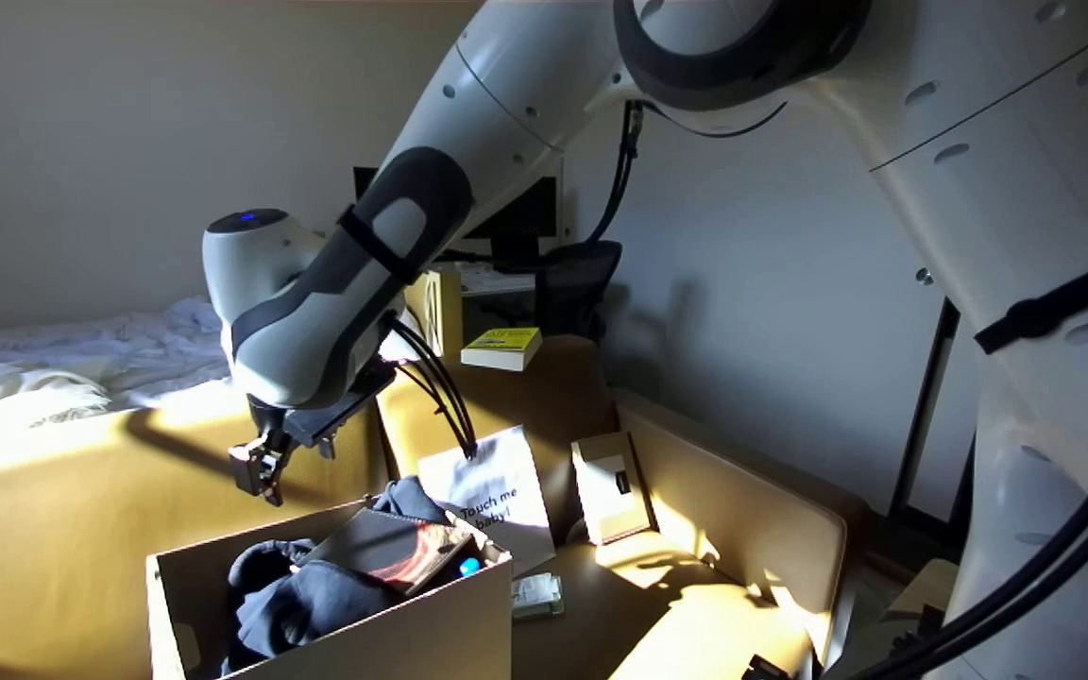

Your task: Pick up the book and put it in the box

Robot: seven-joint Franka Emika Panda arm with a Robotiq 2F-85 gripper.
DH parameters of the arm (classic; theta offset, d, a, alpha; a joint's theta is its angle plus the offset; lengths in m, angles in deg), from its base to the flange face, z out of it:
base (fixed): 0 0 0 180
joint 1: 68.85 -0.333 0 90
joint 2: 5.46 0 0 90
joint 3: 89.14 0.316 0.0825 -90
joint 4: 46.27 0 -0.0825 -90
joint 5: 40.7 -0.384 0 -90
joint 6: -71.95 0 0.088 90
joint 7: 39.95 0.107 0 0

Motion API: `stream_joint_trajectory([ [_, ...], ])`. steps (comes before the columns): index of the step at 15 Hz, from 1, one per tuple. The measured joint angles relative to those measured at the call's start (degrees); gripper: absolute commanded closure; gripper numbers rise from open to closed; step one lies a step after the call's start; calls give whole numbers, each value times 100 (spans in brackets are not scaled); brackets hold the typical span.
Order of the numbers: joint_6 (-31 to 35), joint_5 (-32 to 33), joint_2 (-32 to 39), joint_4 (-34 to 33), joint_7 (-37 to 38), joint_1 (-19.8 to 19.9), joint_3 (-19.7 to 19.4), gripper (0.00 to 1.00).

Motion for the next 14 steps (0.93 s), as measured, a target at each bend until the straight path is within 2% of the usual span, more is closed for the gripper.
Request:
stream_joint_trajectory([
  [3,0,258,-867,612,509,-138,-157,0],
  [6,13,265,-1762,1289,1146,21,-231,0],
  [10,17,208,-2901,2260,1756,626,-194,0],
  [14,18,-131,-3851,3164,1906,1524,-184,0],
])
